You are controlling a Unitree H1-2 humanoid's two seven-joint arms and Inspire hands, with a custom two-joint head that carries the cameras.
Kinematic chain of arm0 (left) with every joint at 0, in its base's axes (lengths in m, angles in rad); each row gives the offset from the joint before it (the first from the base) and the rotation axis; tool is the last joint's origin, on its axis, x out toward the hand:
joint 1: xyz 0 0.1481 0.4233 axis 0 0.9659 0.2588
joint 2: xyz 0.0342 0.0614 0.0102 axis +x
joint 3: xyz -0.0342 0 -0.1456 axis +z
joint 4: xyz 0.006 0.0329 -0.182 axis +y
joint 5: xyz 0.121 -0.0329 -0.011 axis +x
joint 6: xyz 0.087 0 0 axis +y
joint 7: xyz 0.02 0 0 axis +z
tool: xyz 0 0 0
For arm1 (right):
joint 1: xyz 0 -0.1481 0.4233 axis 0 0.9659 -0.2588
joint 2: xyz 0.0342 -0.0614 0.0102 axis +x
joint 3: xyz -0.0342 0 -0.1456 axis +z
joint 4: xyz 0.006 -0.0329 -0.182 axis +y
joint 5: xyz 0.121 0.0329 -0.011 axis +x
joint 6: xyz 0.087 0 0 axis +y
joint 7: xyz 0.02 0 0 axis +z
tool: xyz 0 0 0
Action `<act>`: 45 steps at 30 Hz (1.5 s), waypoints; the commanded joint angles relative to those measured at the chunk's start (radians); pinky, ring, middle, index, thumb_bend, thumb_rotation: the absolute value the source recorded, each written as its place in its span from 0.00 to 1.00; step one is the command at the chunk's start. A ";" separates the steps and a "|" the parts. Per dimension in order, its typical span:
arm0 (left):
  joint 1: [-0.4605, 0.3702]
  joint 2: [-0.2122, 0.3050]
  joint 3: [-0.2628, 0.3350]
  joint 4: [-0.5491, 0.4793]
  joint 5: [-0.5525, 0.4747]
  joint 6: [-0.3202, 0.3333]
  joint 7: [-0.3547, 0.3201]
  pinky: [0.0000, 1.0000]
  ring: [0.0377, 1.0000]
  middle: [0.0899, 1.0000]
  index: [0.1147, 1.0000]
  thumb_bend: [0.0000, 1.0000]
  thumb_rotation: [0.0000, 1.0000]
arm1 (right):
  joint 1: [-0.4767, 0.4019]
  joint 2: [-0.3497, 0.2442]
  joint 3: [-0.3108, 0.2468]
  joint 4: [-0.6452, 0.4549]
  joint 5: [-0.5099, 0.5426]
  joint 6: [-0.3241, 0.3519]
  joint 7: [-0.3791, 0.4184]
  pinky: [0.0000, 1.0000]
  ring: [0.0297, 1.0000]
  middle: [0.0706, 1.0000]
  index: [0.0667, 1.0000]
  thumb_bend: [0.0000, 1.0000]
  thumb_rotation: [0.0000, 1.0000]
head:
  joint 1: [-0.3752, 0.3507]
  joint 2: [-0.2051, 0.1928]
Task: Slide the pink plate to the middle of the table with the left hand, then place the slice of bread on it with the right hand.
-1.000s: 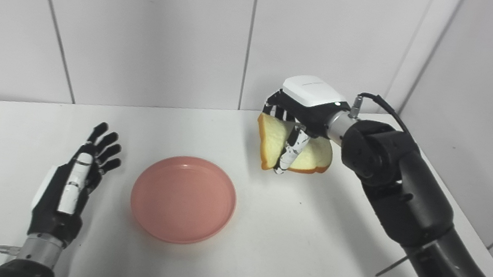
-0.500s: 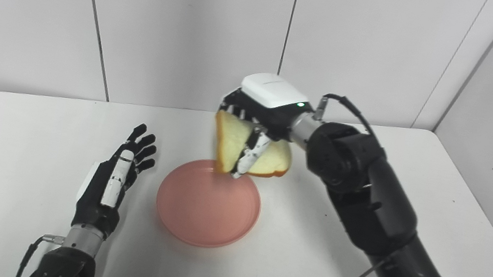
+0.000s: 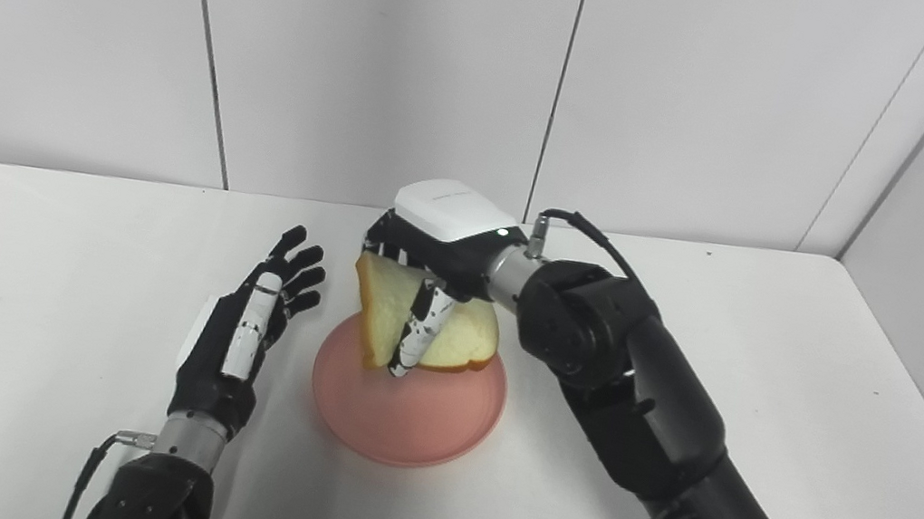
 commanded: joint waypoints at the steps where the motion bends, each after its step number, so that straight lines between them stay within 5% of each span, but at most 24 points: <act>1: -0.041 -0.021 0.000 -0.027 0.006 -0.009 0.012 0.86 0.88 0.88 0.88 0.43 1.00 | -0.027 0.000 -0.002 -0.016 -0.007 -0.017 -0.007 0.19 0.24 0.44 0.45 0.53 0.00 | -0.001 0.004; 8: -0.041 -0.013 -0.003 -0.044 0.015 0.006 0.006 0.87 0.88 0.88 0.88 0.42 1.00 | 0.000 -0.010 0.024 0.016 -0.013 -0.068 -0.029 0.23 0.28 0.44 0.45 0.53 0.00 | -0.004 0.011; 13: -0.042 -0.011 0.001 -0.046 0.008 0.006 0.002 0.87 0.88 0.89 0.88 0.43 1.00 | 0.014 -0.010 0.019 0.047 -0.006 -0.083 -0.028 0.35 0.40 0.39 0.49 0.52 0.00 | -0.003 0.016; 30: -0.042 -0.010 0.000 -0.055 0.006 0.013 0.000 0.89 0.89 0.89 0.89 0.43 1.00 | 0.029 0.008 0.029 0.135 -0.043 -0.102 -0.098 0.37 0.35 0.44 0.53 0.51 0.00 | -0.002 0.026; 39: -0.039 -0.013 0.000 -0.064 0.004 0.019 0.000 0.89 0.88 0.89 0.88 0.42 1.00 | 0.030 0.012 0.026 0.141 -0.049 -0.092 -0.119 0.48 0.39 0.48 0.49 0.51 0.00 | -0.001 0.030; 42: -0.039 -0.014 0.001 -0.069 0.005 0.027 0.001 0.89 0.88 0.88 0.88 0.42 1.00 | 0.030 0.010 0.026 0.131 -0.053 -0.086 -0.114 0.39 0.39 0.48 0.48 0.52 0.00 | -0.002 0.033; 44: -0.040 -0.013 0.000 -0.072 0.008 0.031 0.001 0.88 0.88 0.88 0.88 0.43 1.00 | 0.029 0.007 0.030 0.125 -0.066 -0.086 -0.111 0.35 0.42 0.45 0.64 0.56 0.00 | -0.002 0.033; 45: -0.040 -0.013 0.000 -0.074 0.008 0.034 0.001 0.88 0.88 0.88 0.88 0.43 1.00 | 0.028 0.007 0.032 0.121 -0.069 -0.085 -0.107 0.45 0.54 0.57 0.68 0.73 0.05 | -0.004 0.035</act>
